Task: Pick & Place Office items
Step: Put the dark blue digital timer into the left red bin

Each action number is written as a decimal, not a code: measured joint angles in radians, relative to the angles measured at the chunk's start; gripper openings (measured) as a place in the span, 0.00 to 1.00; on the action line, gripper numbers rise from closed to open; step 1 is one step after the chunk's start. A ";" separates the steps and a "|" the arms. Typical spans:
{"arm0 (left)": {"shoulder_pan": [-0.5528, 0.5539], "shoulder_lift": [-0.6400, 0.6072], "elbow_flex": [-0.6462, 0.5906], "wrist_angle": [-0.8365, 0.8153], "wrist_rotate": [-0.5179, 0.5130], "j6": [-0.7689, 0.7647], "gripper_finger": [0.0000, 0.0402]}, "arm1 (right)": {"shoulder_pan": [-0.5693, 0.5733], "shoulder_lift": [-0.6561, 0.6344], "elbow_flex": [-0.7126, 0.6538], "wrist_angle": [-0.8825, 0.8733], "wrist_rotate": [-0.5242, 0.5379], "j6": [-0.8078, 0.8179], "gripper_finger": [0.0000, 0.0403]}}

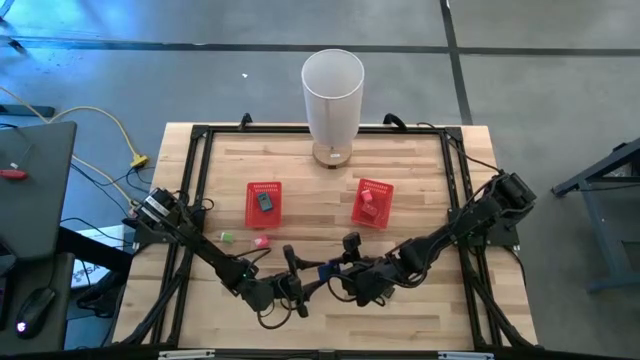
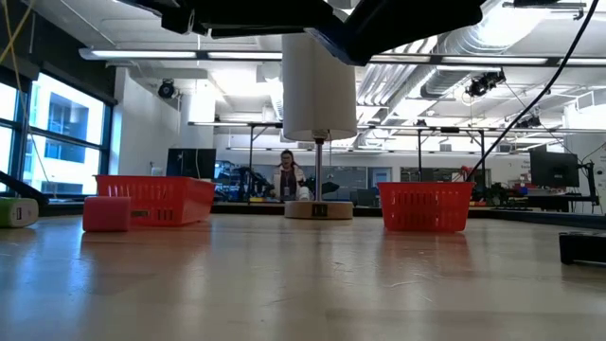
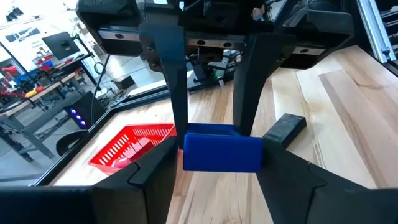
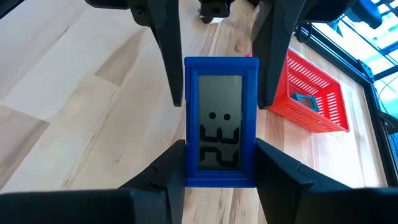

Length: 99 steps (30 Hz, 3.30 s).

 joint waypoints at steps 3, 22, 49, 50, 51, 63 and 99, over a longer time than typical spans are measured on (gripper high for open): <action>0.000 0.000 0.000 0.000 0.000 0.000 0.45 | 0.000 0.000 0.000 0.000 -0.003 0.000 0.35; -0.002 0.000 0.000 -0.009 0.001 -0.018 0.38 | -0.002 0.000 0.000 0.006 -0.050 0.051 0.51; -0.004 0.000 -0.001 -0.011 -0.040 -0.061 0.38 | -0.002 0.000 0.000 -0.065 0.101 0.084 0.66; -0.006 0.000 -0.001 -0.012 -0.050 -0.061 0.38 | -0.001 0.000 0.000 -0.078 0.125 0.102 0.66; -0.010 0.000 -0.001 -0.011 -0.068 -0.060 0.38 | -0.001 0.000 0.000 -0.091 0.150 0.121 0.66; -0.034 0.000 -0.001 -0.009 -0.358 -0.101 0.38 | -0.001 0.000 0.000 -0.210 0.177 0.286 0.66; 0.107 -0.102 -0.001 -0.011 -0.610 0.504 0.38 | 0.001 0.000 0.000 -0.255 0.097 0.339 0.66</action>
